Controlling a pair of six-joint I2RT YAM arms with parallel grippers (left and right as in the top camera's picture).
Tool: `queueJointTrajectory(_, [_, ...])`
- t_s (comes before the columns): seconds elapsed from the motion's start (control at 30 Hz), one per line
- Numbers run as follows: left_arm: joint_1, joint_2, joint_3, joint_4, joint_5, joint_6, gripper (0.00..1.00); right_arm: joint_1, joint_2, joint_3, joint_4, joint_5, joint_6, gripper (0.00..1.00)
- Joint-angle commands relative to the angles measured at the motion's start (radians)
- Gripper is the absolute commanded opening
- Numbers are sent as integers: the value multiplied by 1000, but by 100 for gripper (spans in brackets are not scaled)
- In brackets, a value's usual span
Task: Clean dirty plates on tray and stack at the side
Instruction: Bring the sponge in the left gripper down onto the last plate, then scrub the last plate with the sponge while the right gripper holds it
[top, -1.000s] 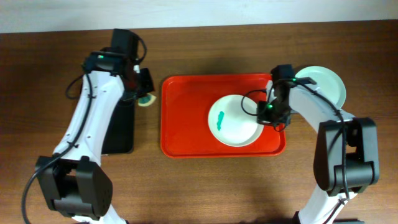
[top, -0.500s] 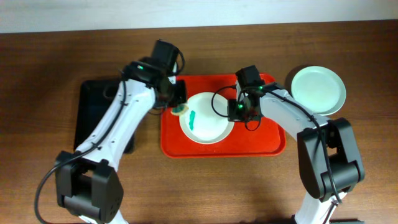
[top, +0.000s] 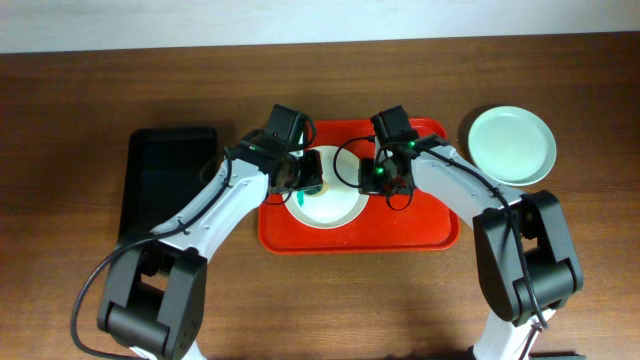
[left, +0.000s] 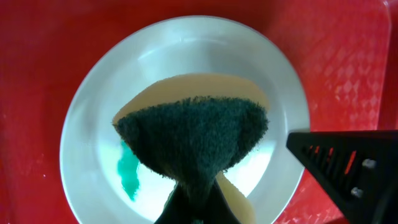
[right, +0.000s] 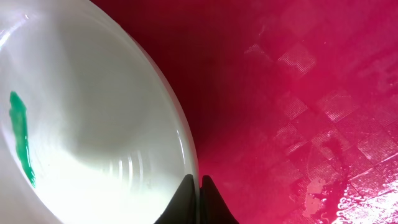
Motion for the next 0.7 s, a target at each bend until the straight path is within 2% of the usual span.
queueJointTrajectory(0.0, [-6,2,-37,37,-27,-16,0,7,3,-9,21,6,-11,4])
queueJointTrajectory(0.23, [-6,6,-50,66,-39,-10,0,7,8,-10,55,7,-18,5])
queueJointTrajectory(0.67, [-6,121,-50,122,-23,-8,0,5,91,-9,81,6,-17,5])
